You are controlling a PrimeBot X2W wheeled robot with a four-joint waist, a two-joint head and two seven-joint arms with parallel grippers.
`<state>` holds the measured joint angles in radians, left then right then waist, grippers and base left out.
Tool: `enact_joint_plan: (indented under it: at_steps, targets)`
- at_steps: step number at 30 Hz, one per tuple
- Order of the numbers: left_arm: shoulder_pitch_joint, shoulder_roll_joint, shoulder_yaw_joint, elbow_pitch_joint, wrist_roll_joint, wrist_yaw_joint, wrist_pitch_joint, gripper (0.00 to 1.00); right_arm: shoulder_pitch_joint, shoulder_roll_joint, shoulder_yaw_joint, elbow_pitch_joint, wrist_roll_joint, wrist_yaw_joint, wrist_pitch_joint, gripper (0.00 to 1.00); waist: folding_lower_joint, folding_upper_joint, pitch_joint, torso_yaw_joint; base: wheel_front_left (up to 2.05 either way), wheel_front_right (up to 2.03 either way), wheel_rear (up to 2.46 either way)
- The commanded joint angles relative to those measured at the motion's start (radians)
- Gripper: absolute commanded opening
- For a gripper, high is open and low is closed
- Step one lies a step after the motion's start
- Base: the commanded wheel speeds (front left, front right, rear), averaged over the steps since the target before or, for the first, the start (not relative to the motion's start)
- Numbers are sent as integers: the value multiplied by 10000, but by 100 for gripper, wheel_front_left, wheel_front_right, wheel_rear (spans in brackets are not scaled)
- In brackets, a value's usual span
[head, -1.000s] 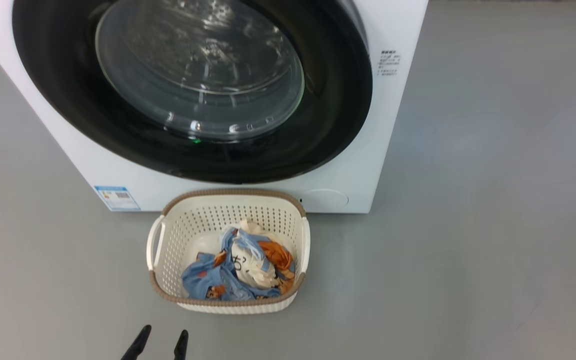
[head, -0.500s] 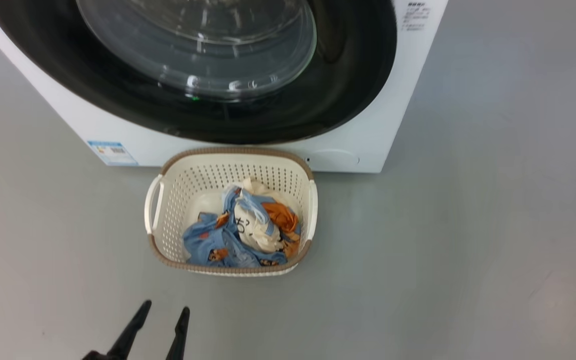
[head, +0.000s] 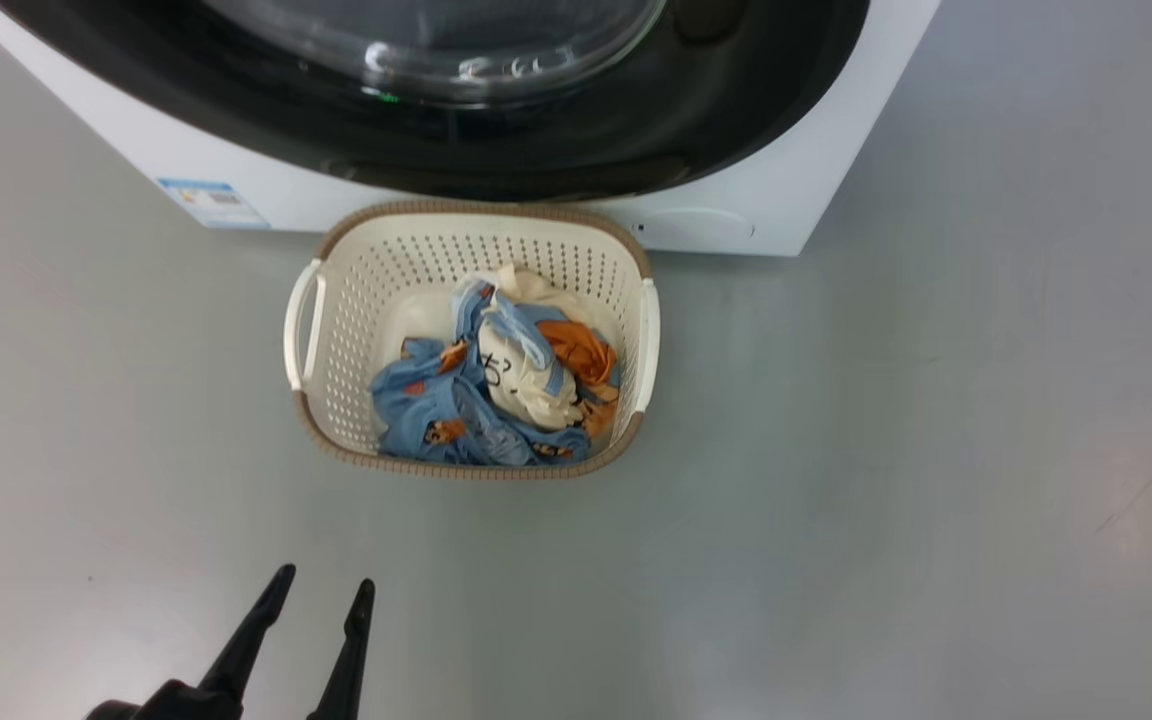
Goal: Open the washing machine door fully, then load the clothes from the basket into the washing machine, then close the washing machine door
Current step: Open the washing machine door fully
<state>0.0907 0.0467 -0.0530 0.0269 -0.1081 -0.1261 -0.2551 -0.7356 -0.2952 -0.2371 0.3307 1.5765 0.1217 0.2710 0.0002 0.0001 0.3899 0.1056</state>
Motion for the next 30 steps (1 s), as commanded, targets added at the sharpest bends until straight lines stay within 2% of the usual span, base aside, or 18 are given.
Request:
enact_joint_plan:
  at_steps: [1,10,30]
  targets:
    - [-211,43,339,-290,133,97,-67,100,-248,-47,235,-365,-27,90,140,0,-2,-1,381,162,0,0,0]
    - [-296,37,299,-603,-110,401,-67,100,-1316,40,1052,-1068,-80,90,875,0,-2,-1,1114,420,0,0,0]
    - [-473,36,18,-913,-542,830,-67,100,-2411,-148,1826,-1983,-100,90,1853,0,-2,-1,1970,914,0,0,0]
